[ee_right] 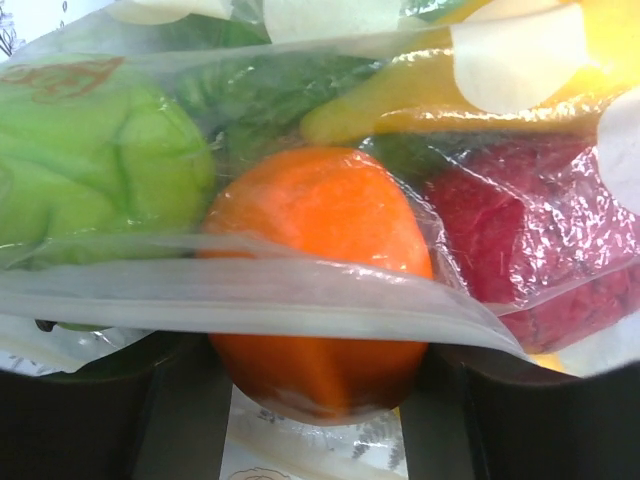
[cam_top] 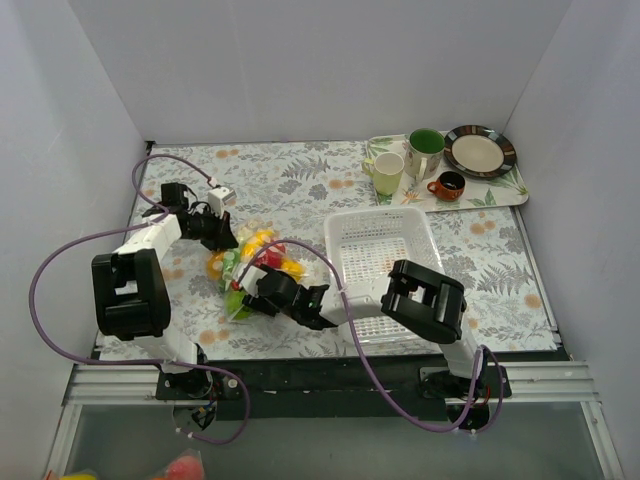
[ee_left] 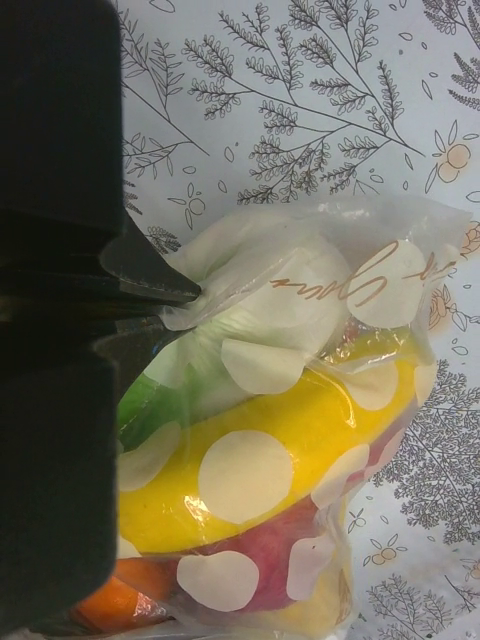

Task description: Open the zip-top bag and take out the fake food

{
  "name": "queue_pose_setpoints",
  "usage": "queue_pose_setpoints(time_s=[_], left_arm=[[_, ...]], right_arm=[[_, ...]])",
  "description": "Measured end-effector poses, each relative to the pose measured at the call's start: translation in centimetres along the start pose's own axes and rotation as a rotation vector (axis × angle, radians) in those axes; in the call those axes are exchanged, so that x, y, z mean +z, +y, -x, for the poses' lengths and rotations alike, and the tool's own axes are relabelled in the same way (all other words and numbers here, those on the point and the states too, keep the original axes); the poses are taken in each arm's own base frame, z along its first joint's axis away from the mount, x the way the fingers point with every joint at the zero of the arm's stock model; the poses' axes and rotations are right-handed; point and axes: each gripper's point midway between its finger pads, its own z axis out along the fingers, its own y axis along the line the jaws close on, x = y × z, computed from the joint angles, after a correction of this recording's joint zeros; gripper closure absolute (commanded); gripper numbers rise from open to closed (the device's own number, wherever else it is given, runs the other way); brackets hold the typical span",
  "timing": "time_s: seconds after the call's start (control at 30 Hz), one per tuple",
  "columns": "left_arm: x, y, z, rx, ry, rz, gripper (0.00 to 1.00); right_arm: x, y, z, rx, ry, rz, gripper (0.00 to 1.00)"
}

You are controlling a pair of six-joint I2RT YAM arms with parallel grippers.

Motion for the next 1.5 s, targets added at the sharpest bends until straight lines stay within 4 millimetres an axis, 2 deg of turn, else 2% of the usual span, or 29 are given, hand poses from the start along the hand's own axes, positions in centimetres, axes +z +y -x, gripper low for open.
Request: queue_pose_setpoints(time_s=[0.03,0.1,0.13,0.2,0.3,0.37,0.53,0.67,0.8,0.87,0.97,1.0,1.07,1.1,1.17,1.2,1.33,1.4,1.5], left_arm=[[0.0,0.0,0.0,0.001,0.000,0.001,1.00],[0.1,0.0,0.0,0.005,0.001,0.002,1.00],[0.1,0.0,0.0,0.005,0.004,0.006,1.00],[0.1,0.2,-0.1,0.007,0.008,0.015,1.00],[0.0,0.5,-0.1,-0.002,0.012,0.029,1.00],[-0.3,1.0,-0.2,-0.029,0.010,0.044,1.00],[-1.0,2.8,-0.3,-0.124,0.013,0.098,1.00],[-1.5,3.3,-0.3,-0.161,0.021,0.131,1.00],[-2.0,2.8,-0.3,-0.182,0.033,0.129,1.00],[-2.2,2.5,-0.4,-0.189,0.039,0.124,1.00],[-2.6,1.8,-0.5,-0.206,0.049,0.114,1.00],[-2.6,1.7,-0.6,-0.213,0.053,0.112,1.00],[-2.8,1.5,-0.7,-0.227,0.062,0.105,1.00],[-2.8,1.3,-0.8,-0.237,0.066,0.102,1.00],[-2.9,1.0,-0.9,-0.257,0.073,0.097,1.00],[-2.9,1.0,-0.9,-0.266,0.076,0.097,1.00],[-3.0,0.8,-0.9,-0.308,0.081,0.101,1.00],[-3.1,0.9,-1.0,-0.326,0.083,0.110,1.00],[-3.1,1.1,-1.1,-0.346,0.088,0.127,1.00]], right_arm=[[0.0,0.0,0.1,0.002,-0.001,0.004,0.65],[0.0,0.1,0.1,0.005,-0.001,0.010,0.75],[0.0,0.2,0.1,0.005,-0.001,0.012,0.86],[-0.2,0.2,0.1,0.011,-0.003,0.020,0.97],[-1.7,0.1,0.1,0.034,-0.012,0.040,0.99],[-3.6,-0.3,0.3,0.059,-0.023,0.050,0.99],[-8.9,-1.8,3.0,0.149,-0.112,0.064,0.99],[-12.2,-3.5,4.1,0.215,-0.158,0.033,0.99],[-15.2,-6.9,3.9,0.279,-0.172,-0.058,0.99],[-16.5,-10.2,3.3,0.339,-0.175,-0.138,0.99],[-18.3,-17.4,1.2,0.476,-0.155,-0.329,0.99],[-18.8,-19.3,0.3,0.509,-0.142,-0.386,0.99],[-19.6,-22.5,-2.4,0.576,-0.086,-0.496,0.77],[-19.8,-23.2,-3.8,0.590,-0.046,-0.531,0.47],[-19.5,-23.2,-6.1,0.597,0.040,-0.547,0.21],[-19.3,-22.9,-6.8,0.595,0.069,-0.543,0.02],[-18.8,-21.8,-8.8,0.571,0.187,-0.520,0.01],[-18.8,-22.0,-8.4,0.565,0.203,-0.518,0.01],[-19.0,-22.6,-6.2,0.564,0.171,-0.511,0.01]])
